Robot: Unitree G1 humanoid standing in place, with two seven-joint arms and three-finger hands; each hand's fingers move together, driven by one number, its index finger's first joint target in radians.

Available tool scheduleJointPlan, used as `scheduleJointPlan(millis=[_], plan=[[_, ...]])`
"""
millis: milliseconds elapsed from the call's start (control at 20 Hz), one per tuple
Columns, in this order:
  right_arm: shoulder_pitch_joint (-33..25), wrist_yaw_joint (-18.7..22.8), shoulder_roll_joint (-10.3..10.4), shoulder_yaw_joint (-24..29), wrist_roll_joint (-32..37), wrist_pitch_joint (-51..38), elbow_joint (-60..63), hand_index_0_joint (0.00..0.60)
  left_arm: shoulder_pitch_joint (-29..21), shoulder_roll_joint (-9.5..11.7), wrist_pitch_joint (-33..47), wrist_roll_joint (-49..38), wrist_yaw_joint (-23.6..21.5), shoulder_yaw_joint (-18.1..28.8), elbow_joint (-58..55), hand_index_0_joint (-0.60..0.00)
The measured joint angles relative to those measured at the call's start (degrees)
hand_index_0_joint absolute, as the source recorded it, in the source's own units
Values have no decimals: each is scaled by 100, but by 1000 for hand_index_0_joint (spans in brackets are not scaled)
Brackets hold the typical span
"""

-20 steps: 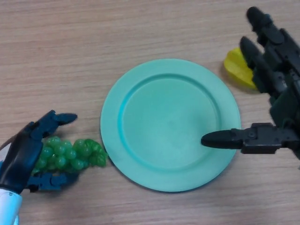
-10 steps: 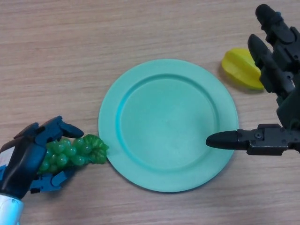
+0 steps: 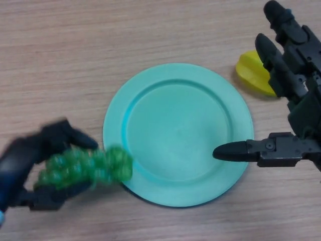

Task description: Pick up the green grapes and place it on the plate

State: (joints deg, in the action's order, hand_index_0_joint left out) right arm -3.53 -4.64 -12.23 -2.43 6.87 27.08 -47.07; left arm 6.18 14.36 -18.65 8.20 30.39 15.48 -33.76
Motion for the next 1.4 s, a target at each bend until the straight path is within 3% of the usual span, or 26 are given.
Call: scheduleJointPlan(millis=[100, 250, 350, 400, 550, 600, 650, 750, 800, 850, 1000, 1400], plan=[[-78, 16, 0, 5, 0, 131, -64, 0, -173, 79, 184, 68, -82, -31, 25, -600], [-114, 43, 0, -1, 1, 205, -80, 0, -663, 76, 861, 282, -1166, -611, 297, -600], [-125, 44, -1, -7, -18, 237, -86, 0, -1008, 78, 1918, 1057, -1702, -1194, 822, -600], [-115, 44, 0, -4, -17, 238, -90, 0, -1150, 41, 2056, 1341, -1809, -1492, 980, -600], [-119, 44, 0, -2, -19, 247, -98, 0, -1421, -78, 2162, 1591, -2026, -1779, 1325, -600], [-119, 44, -1, 9, -22, 254, -106, 0, -1542, -74, 2471, 2294, -2240, -1780, 1648, -600], [-123, 44, -1, 6, -21, 270, -107, 0, -1596, -74, 2473, 2295, -2211, -1781, 1777, -600], [-83, 44, -1, 12, -22, 285, -111, 0, -1653, -265, 918, 100, -2018, -1860, 1137, -600], [-63, 44, -1, 4, -12, 301, -114, 0, -1844, -364, 572, -583, -2184, -1857, 987, -500], [-60, 43, -1, 4, -11, 304, -144, 0, -1904, -337, 574, -556, -2245, -1844, 947, -399], [-58, 44, -2, 58, -14, 304, -192, 0, -1884, -322, 575, -561, -2352, -1816, 962, -6], [43, 44, -2, 130, -26, 288, -51, 0, -1724, -338, 575, -209, -2366, -1943, 1169, 0]])
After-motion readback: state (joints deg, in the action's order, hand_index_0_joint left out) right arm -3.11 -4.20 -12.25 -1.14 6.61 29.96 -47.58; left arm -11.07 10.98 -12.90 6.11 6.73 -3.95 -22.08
